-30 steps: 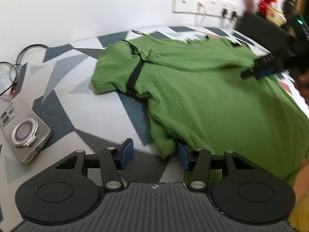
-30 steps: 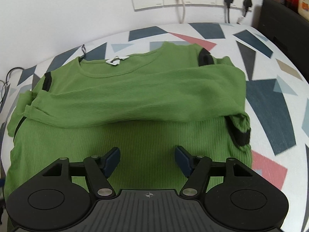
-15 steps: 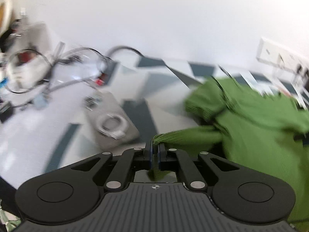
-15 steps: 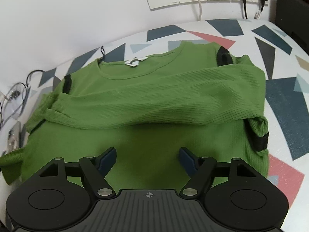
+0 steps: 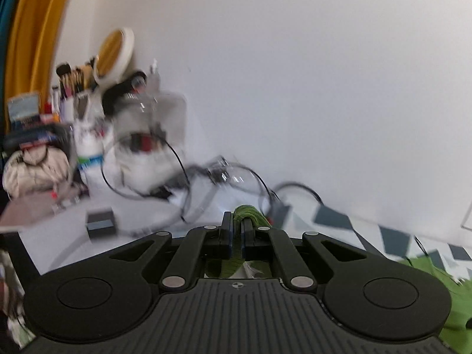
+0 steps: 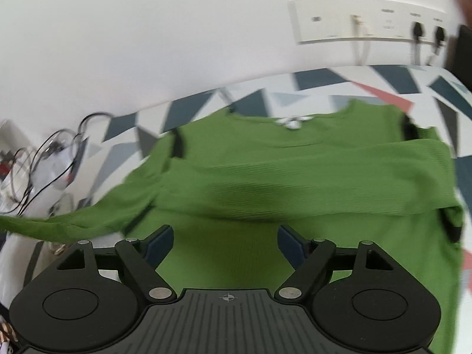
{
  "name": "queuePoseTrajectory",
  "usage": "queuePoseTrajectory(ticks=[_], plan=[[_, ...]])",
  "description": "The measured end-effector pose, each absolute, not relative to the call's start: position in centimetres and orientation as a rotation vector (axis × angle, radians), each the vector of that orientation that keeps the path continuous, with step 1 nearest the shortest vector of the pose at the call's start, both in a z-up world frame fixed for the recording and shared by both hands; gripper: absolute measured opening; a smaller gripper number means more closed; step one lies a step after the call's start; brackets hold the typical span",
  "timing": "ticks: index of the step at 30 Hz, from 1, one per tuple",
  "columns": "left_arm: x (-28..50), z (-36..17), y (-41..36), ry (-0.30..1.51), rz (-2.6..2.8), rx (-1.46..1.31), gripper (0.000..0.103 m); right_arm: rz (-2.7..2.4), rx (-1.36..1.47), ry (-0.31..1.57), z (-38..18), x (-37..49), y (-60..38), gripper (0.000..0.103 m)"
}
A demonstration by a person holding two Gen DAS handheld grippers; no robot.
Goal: Fold clothes
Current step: 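Grasp the shirt hem with the left gripper and lift it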
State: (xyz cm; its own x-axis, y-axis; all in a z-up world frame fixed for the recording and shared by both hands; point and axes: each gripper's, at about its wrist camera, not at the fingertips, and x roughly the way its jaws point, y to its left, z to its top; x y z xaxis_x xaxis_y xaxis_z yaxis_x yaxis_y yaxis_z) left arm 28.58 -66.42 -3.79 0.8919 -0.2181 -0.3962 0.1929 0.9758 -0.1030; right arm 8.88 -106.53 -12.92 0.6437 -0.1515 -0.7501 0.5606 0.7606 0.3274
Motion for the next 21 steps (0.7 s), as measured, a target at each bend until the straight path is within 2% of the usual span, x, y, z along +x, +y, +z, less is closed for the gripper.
queuePoseTrajectory(ticks=[12,17,21], plan=[[32.3,-1.1,-64.2,0.246,-0.303,-0.067,0.005,-0.403,0.597,0.790,-12.3,15.8,-99.9,0.075],[32.6,-6.5,-62.5,0.450,-0.317,-0.011,0.005,-0.410,0.597,0.808,-12.5,17.2,-100.0,0.075],[31.2,-10.5,-59.8,0.601,-0.286,-0.045,0.005,-0.418,0.586,0.818,-12.4,18.3,-100.6,0.067]])
